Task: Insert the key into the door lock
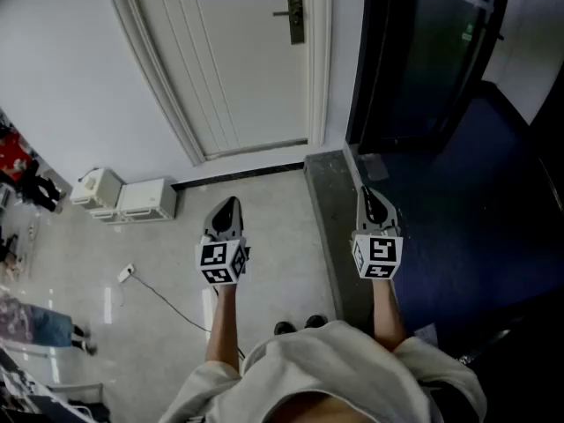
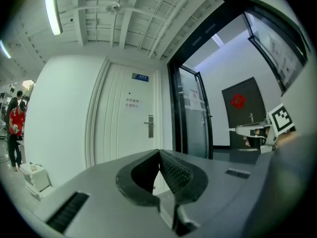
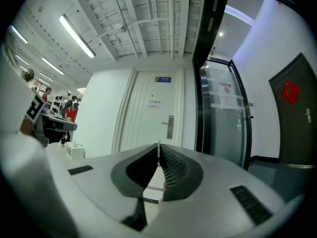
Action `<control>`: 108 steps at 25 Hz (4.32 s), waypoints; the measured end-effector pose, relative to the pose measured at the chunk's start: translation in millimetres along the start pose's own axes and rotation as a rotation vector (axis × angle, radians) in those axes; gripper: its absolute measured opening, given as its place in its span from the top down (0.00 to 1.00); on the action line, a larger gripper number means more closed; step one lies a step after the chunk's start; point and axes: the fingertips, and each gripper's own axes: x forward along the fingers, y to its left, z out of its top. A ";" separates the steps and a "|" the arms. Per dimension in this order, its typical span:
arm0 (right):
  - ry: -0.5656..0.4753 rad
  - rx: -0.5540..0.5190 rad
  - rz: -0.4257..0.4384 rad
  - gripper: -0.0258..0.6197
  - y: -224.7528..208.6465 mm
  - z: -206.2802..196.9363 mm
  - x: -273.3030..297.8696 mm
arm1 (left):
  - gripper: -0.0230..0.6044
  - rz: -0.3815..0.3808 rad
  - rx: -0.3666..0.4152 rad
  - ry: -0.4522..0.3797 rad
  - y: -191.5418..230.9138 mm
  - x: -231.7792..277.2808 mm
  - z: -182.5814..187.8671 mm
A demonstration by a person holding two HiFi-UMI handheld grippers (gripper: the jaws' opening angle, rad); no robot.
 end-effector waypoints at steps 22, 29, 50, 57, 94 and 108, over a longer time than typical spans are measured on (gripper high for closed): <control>0.007 0.007 0.034 0.91 -16.1 -9.1 12.7 | 0.93 0.001 0.007 -0.003 -21.8 17.2 0.2; 0.011 -0.009 0.067 0.91 -33.7 -19.4 36.1 | 0.93 0.012 0.005 0.013 -35.6 37.9 -11.2; 0.073 -0.035 0.081 0.91 -43.8 -56.0 232.8 | 0.93 -0.010 -0.008 0.056 47.4 226.4 -37.4; 0.092 -0.057 0.061 0.91 -39.6 -44.7 354.9 | 0.93 -0.048 -0.031 0.057 108.5 336.7 -23.8; 0.125 -0.059 0.040 0.91 -78.2 -87.8 681.4 | 0.93 -0.108 -0.025 0.113 217.6 659.9 -46.8; 0.038 -0.055 0.109 0.91 -143.0 -57.8 848.7 | 0.93 -0.066 0.022 0.089 231.2 831.2 -1.3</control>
